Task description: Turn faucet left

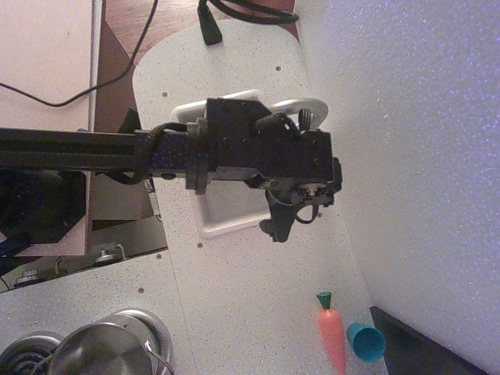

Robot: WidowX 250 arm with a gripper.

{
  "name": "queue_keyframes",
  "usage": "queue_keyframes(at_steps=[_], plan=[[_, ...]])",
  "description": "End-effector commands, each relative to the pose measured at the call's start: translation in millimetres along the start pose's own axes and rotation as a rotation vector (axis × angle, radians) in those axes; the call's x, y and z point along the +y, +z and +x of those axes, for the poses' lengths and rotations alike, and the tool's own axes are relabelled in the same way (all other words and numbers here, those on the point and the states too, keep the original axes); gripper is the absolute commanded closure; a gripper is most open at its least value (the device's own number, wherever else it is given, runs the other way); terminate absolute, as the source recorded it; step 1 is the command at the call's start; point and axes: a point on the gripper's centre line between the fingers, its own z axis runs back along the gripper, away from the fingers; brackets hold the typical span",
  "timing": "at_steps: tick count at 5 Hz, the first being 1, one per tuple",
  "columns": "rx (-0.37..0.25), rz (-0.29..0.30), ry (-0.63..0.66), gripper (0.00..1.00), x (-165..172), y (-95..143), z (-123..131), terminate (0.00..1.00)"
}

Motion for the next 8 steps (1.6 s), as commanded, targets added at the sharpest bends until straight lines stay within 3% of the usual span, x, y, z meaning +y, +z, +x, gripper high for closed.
queue_keyframes(at_steps=[1, 2, 3, 4, 5, 6, 7, 8], plan=[[0.000, 0.000, 0.000, 0.00, 0.0, 0.0, 0.0, 0.00], [0.018, 0.037, 0.040, 0.00, 43.8, -18.3, -13.0, 0.00], [-0.081, 0.000, 0.241, 0.00, 90.5, 14.5, 9.2, 0.00], [-0.225, -0.020, 0.444, 0.00, 138.5, 67.7, 20.9, 0.00], [-0.316, -0.054, 0.585, 0.00, 186.5, 106.4, 21.9, 0.00], [-0.305, -0.042, 0.550, 0.00, 224.4, 104.8, 18.4, 0.00], [-0.255, 0.014, 0.442, 0.00, 189.8, 88.8, 15.2, 0.00], [-0.264, -0.007, 0.446, 0.00, 180.2, 96.9, 8.4, 0.00]])
